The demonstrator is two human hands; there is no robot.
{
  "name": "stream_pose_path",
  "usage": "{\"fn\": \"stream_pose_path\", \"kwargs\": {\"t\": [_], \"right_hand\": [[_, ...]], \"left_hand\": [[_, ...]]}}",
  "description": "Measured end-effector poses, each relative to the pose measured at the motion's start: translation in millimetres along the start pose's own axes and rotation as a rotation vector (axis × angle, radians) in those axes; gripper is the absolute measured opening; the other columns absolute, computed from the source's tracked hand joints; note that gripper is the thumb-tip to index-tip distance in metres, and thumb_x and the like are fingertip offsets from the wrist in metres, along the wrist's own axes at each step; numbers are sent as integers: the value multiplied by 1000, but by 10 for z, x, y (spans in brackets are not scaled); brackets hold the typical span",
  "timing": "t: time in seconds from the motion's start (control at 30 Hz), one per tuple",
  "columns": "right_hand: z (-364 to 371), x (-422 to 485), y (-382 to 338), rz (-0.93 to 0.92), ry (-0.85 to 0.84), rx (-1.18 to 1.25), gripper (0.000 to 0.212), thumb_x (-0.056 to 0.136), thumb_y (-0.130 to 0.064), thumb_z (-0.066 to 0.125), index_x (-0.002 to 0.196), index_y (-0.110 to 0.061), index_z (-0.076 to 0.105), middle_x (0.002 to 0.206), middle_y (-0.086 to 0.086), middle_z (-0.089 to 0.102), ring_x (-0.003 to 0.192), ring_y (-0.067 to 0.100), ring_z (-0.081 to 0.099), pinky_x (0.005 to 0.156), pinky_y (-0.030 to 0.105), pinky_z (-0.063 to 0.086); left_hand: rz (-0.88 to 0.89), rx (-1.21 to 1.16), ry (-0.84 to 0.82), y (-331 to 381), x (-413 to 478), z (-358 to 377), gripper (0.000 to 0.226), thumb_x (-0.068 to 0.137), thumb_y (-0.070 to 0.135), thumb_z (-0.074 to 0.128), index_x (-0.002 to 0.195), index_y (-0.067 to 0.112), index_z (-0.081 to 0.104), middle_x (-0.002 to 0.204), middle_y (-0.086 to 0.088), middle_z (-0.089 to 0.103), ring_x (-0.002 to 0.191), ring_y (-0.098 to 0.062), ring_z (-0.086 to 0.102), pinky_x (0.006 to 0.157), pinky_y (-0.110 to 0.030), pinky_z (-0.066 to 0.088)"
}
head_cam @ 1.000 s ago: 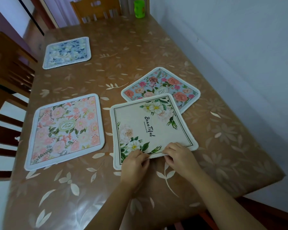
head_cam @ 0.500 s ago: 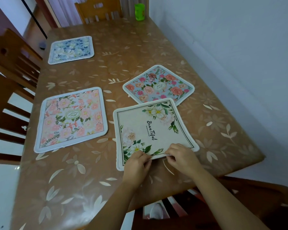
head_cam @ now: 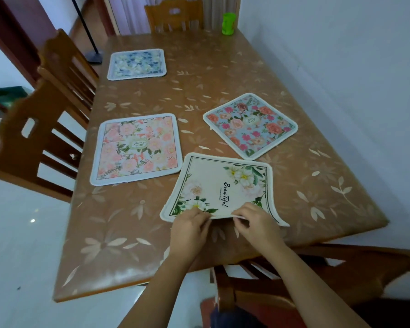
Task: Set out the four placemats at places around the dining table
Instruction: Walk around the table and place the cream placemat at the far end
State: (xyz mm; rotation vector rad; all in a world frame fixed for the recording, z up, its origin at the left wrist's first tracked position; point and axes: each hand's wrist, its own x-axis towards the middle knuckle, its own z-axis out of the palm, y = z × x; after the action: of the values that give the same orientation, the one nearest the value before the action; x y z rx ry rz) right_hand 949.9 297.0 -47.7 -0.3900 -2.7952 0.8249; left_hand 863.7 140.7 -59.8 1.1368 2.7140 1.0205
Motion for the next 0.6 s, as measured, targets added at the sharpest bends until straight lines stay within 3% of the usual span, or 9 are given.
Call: {"fn": "stream_pose_path", "kwargs": {"t": [0.13, 0.3, 0.47, 0.6], "right_hand": [[-104, 33, -293, -83, 35, -55, 9, 75, -7, 68, 81, -12, 68, 79, 2, 67, 73, 19, 62, 59, 22, 44], [-356, 243, -627, -174, 1, -52, 9, 78, -11, 65, 86, -14, 67, 84, 1, 67, 77, 17, 61, 64, 28, 49], [-424, 471, -964, -251, -84, -58, 12, 84, -19, 59, 94, -18, 65, 94, -2, 65, 84, 13, 57, 69, 19, 40], [-477, 637, -1311, -360, -165, -51, 10, 85, -20, 58, 92, -21, 64, 90, -6, 62, 79, 7, 51, 67, 20, 36]], "left_hand": [[-23, 10, 87, 15, -105, -261, 12, 75, 11, 60, 80, 6, 70, 70, -10, 66, 62, -28, 62, 55, -34, 52], [-38, 65, 170, 135, -115, -652, 10, 74, 8, 61, 80, 6, 69, 70, -9, 66, 60, -27, 61, 51, -31, 49], [-130, 126, 232, 165, -99, -1106, 8, 74, 2, 64, 80, 3, 70, 71, -13, 67, 61, -30, 62, 54, -39, 53], [-200, 178, 289, 171, -271, -1426, 13, 74, 10, 59, 78, 6, 71, 70, -10, 67, 61, -28, 62, 53, -37, 53]]}}
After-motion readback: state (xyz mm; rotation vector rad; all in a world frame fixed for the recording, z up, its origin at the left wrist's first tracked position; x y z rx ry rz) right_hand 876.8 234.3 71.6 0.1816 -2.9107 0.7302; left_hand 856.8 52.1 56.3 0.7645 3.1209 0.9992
